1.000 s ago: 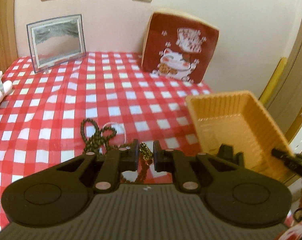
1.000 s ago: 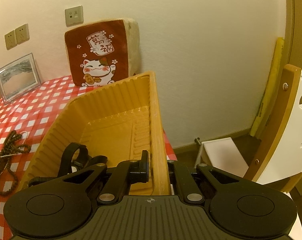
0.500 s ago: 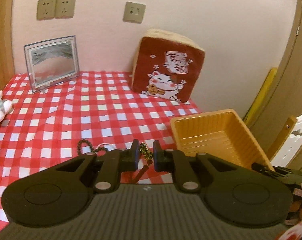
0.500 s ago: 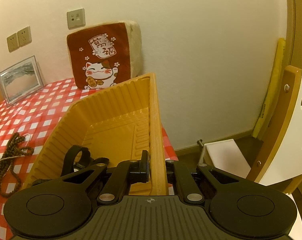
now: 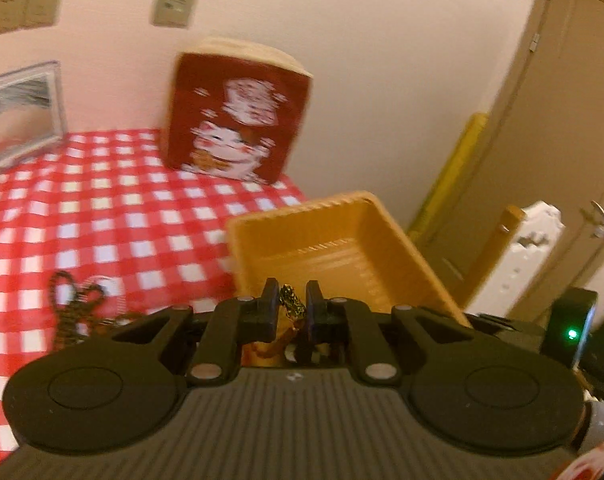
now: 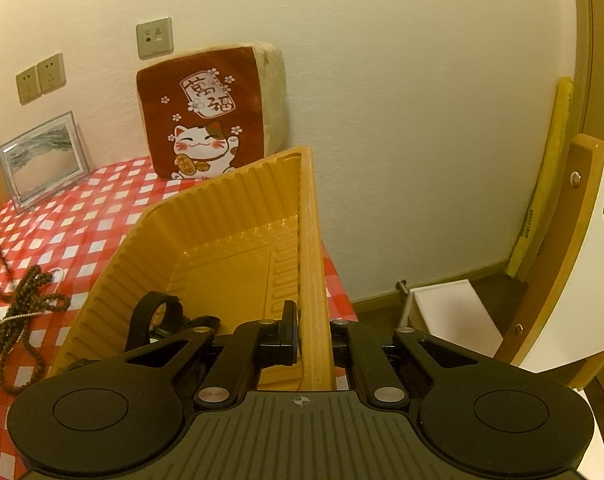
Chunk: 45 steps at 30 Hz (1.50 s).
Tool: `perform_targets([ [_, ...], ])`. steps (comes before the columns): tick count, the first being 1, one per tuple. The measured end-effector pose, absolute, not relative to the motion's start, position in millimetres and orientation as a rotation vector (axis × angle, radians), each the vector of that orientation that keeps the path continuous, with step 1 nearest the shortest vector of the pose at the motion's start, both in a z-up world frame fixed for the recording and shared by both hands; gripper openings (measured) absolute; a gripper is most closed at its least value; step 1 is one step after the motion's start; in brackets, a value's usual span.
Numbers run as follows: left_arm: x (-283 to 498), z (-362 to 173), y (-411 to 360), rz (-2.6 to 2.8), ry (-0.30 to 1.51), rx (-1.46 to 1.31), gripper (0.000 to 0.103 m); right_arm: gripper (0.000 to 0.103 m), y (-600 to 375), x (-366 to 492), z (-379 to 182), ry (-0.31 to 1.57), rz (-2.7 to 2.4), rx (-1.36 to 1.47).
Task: Organize jewelry
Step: 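Carry the gold pendant into the orange tray and open the left tool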
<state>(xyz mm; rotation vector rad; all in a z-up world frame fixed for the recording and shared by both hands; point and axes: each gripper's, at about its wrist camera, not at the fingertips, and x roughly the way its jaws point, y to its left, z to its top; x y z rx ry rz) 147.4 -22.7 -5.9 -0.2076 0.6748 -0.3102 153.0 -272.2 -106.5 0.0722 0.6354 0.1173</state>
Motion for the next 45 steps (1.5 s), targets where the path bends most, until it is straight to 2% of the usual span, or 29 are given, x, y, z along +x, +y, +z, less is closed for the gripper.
perform_targets([
  [18, 173.9, -54.9, -101.7, -0.526, 0.802, -0.172, 0.012, 0.006, -269.6, 149.2, -100.9, 0.626, 0.124, 0.059],
  [33, 176.2, -66.6, -105.4, -0.516, 0.831, -0.193, 0.013, 0.006, -268.7, 148.4, -99.8, 0.629, 0.123, 0.058],
  [45, 156.4, -47.4, -82.2, -0.441, 0.76, -0.205, 0.02, 0.006, -267.4, 145.3, -100.6, 0.631, 0.119, 0.056],
])
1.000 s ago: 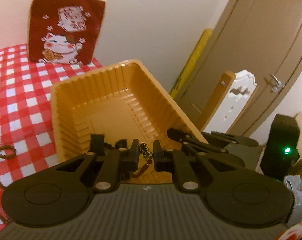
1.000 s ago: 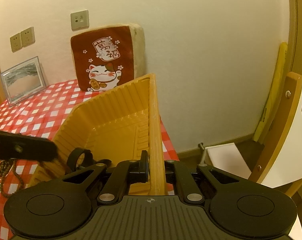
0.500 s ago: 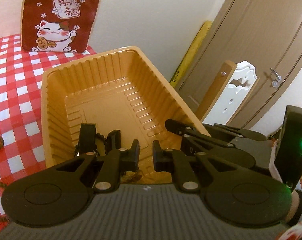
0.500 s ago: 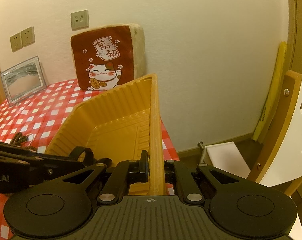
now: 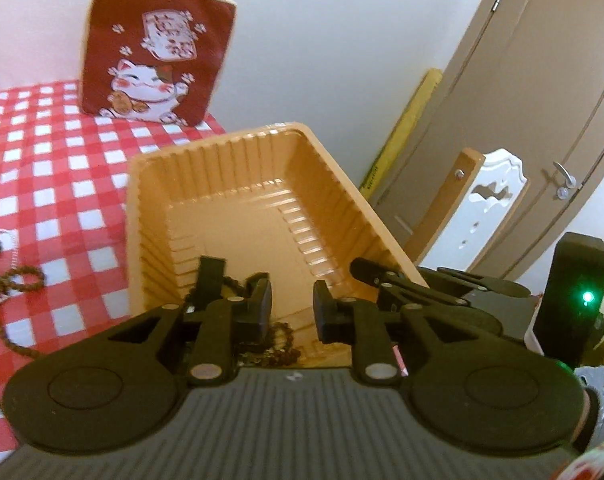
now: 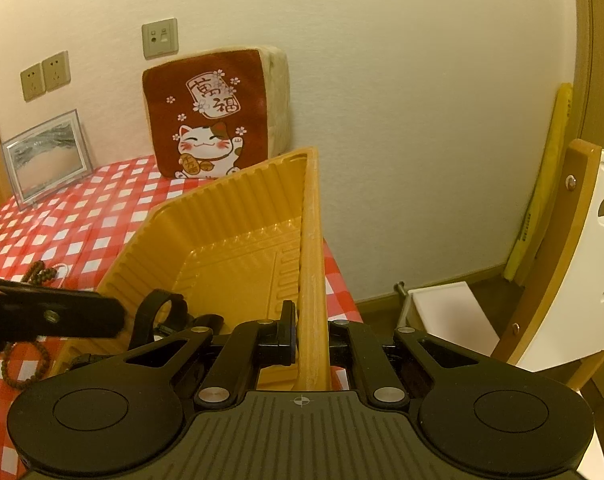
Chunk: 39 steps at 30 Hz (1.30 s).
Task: Organize jewelry
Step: 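Carry the gold pendant into the orange tray and open the left tool, then return the left tool to the pile and grasp the dark bead strand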
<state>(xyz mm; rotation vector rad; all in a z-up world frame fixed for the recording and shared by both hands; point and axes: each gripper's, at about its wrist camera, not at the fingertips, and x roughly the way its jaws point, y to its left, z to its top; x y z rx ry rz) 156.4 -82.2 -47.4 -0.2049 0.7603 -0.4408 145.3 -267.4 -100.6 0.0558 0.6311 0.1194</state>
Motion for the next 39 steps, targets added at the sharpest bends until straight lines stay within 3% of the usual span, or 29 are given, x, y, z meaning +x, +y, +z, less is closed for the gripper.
perform_targets([
  [24, 106.2, -73.0, 54.3, 0.006, 0.795, -0.209, 0.02, 0.006, -268.6, 145.0, -102.0, 0.637, 0.116, 0.053],
  [39, 133.9, -83.4, 105.5, 0.124, 0.795, -0.196, 0.02, 0.006, -270.4, 146.9, -104.0, 0.645, 0.11, 0.055],
])
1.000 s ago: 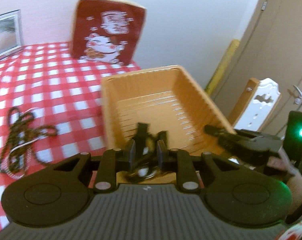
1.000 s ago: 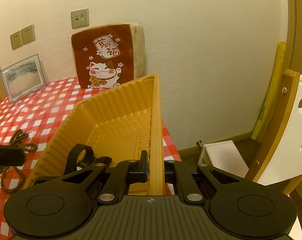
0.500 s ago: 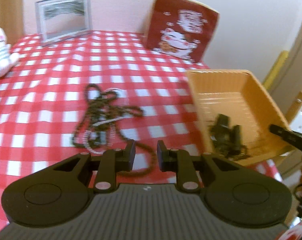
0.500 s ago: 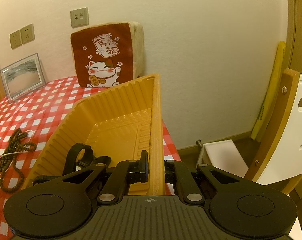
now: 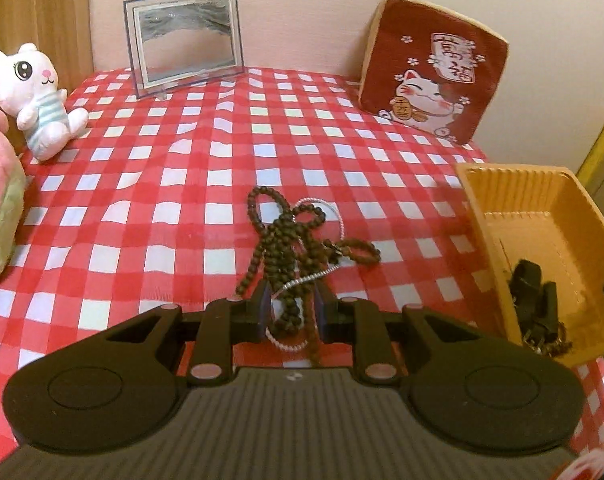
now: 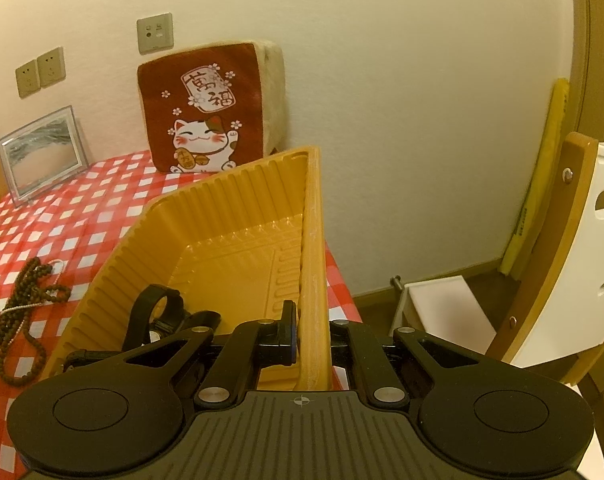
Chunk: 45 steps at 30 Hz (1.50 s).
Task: Organize jewelry
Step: 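Return the left tool to the pile and grasp the dark bead strand, then lift the dark bead strand high above the table with the left tool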
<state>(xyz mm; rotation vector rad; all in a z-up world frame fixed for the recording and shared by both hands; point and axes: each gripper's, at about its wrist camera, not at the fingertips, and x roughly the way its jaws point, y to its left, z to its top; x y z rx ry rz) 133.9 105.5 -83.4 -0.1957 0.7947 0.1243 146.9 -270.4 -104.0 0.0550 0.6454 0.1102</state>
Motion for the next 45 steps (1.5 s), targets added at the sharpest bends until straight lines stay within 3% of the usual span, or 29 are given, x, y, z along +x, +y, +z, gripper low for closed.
perform_targets([
  [29, 232.3, -137.0, 121.9, 0.136, 0.939, -0.153, 0.026, 0.005, -269.0, 154.7, -106.3, 0.675, 0.092, 0.052],
  [39, 224.5, -130.6, 135.6, 0.149, 0.909, -0.149, 0.007, 0.005, -269.3, 155.0, -107.0, 0.68, 0.089, 0.05],
  [45, 205.3, -100.1, 156.9, 0.189, 0.831, -0.155, 0.006, 0.005, -270.5, 155.4, -107.3, 0.68, 0.091, 0.052],
])
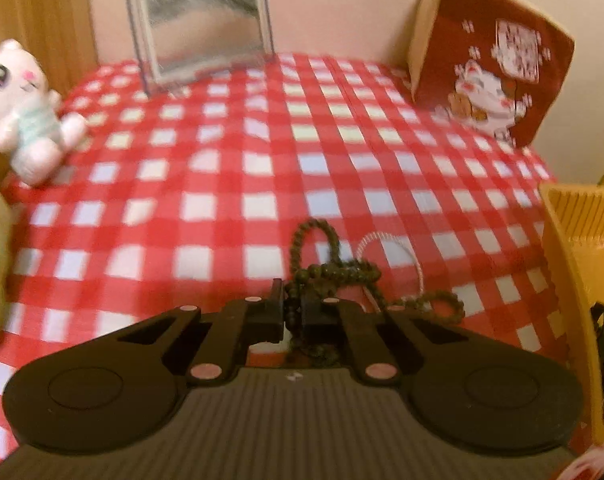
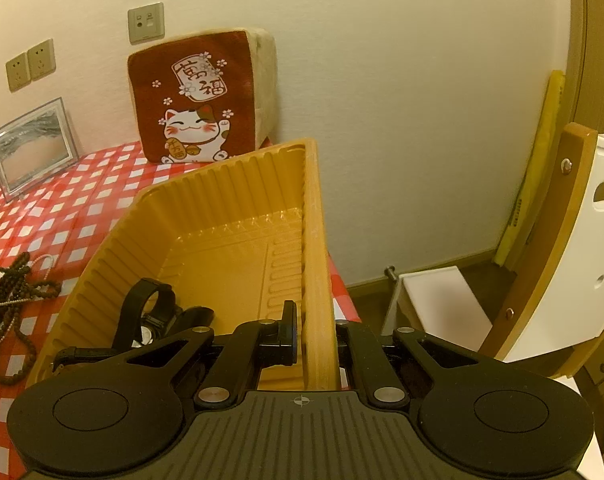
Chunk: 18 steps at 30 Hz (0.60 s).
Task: Organize jewelry
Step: 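Lift the dark bead strand high above the table with the left tool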
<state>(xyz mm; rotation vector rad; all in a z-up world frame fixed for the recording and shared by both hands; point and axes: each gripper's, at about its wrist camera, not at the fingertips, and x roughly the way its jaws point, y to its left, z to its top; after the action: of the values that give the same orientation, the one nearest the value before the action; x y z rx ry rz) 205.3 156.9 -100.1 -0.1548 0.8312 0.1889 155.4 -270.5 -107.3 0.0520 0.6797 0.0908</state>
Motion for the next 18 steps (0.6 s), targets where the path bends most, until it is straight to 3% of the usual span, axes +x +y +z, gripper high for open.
perform_targets([
  [18, 154.4, 45.2, 168.0, 0.212, 0.545, -0.072, 0.006, 0.005, -272.2, 153.1, -105.1, 0.663, 0.114, 0.057],
])
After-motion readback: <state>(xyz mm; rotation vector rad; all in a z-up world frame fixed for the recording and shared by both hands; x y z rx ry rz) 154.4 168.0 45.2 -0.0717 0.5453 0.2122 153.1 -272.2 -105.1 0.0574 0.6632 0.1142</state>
